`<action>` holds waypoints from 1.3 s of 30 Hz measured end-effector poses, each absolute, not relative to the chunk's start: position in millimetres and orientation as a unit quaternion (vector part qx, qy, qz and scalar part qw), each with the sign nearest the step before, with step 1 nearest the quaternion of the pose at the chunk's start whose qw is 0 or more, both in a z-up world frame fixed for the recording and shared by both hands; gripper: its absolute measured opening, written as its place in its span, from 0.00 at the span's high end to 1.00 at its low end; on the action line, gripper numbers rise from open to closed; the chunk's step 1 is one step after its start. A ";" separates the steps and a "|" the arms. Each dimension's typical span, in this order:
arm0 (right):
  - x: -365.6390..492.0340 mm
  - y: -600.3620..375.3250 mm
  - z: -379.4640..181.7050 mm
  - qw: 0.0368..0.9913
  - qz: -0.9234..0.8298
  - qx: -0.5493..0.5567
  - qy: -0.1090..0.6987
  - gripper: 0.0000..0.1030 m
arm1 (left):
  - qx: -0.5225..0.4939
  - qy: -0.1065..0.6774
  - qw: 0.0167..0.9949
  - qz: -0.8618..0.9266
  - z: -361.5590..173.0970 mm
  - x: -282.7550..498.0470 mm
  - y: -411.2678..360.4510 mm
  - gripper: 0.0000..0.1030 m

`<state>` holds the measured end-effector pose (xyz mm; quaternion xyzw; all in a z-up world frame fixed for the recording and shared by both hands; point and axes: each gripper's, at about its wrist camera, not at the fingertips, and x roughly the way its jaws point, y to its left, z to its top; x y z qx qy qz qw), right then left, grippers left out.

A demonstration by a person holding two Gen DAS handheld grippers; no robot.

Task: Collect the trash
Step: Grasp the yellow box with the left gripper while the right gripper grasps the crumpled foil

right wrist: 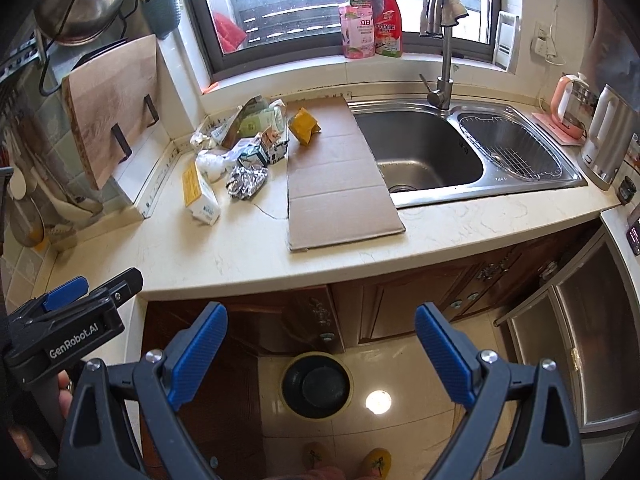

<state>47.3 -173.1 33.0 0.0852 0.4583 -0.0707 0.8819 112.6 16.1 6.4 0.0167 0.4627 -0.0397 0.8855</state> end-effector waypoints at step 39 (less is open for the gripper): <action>382.2 -154.9 -88.8 0.783 0.166 0.100 0.591 0.15 | -0.115 0.568 0.813 0.059 -96.1 385.8 48.0 0.17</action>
